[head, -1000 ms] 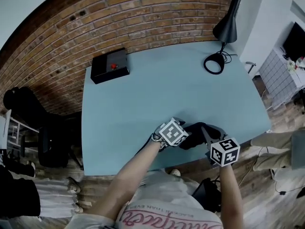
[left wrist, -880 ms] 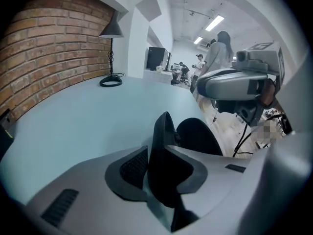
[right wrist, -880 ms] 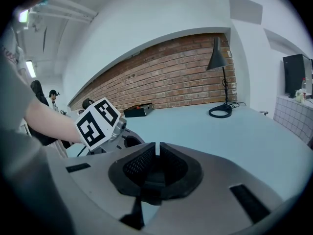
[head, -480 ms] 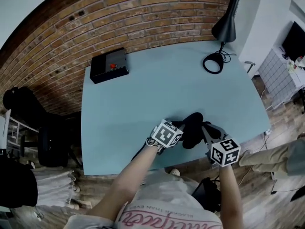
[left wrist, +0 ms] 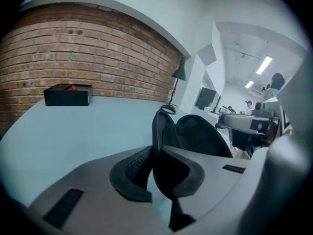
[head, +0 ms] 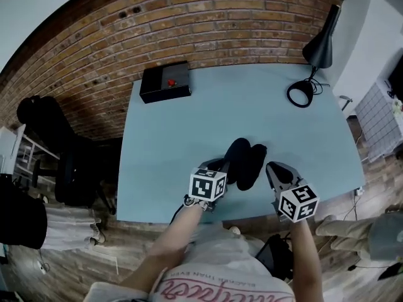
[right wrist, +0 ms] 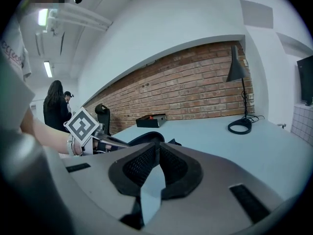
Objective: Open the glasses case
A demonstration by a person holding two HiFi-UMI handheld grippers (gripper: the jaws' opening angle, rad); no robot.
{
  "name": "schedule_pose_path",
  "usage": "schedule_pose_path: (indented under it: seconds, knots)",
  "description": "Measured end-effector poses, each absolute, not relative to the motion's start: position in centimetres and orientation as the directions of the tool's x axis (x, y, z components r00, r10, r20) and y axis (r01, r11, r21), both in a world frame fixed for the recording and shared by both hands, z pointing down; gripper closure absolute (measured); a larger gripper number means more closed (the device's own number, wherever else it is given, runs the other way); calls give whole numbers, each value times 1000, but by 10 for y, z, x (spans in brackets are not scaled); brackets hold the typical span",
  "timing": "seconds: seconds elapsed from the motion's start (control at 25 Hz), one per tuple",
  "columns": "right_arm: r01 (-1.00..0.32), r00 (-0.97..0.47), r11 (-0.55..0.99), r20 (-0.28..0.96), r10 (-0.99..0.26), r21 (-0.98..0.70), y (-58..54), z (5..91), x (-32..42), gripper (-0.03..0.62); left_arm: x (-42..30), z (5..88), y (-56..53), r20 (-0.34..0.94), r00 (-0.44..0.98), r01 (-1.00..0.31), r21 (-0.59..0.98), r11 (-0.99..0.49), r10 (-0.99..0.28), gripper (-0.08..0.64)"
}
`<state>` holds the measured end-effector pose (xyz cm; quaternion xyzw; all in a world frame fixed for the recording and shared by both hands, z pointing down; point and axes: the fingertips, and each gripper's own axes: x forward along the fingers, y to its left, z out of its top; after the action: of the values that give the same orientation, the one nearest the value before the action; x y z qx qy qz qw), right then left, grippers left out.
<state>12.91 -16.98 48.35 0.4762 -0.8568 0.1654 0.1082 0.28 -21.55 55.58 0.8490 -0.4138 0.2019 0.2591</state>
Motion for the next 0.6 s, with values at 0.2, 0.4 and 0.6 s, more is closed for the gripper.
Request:
schedule_pose_path:
  seconds: [0.2,0.4,0.6]
  knots:
    - [-854,-520,508,254,-816,-116,-184,444,114,572,-17,509,-227,439,559,-825,214,-523,-703,523]
    - [-863,-505,502,130,-854,-57,-192,391,102,572,-24,451,-235,295,559,-829,166,-534,-775,523]
    - [-867,-498,498,16,-867,5,-190,342,98,572,-27,393,-237,144,556,-831,116,-545,-818,523]
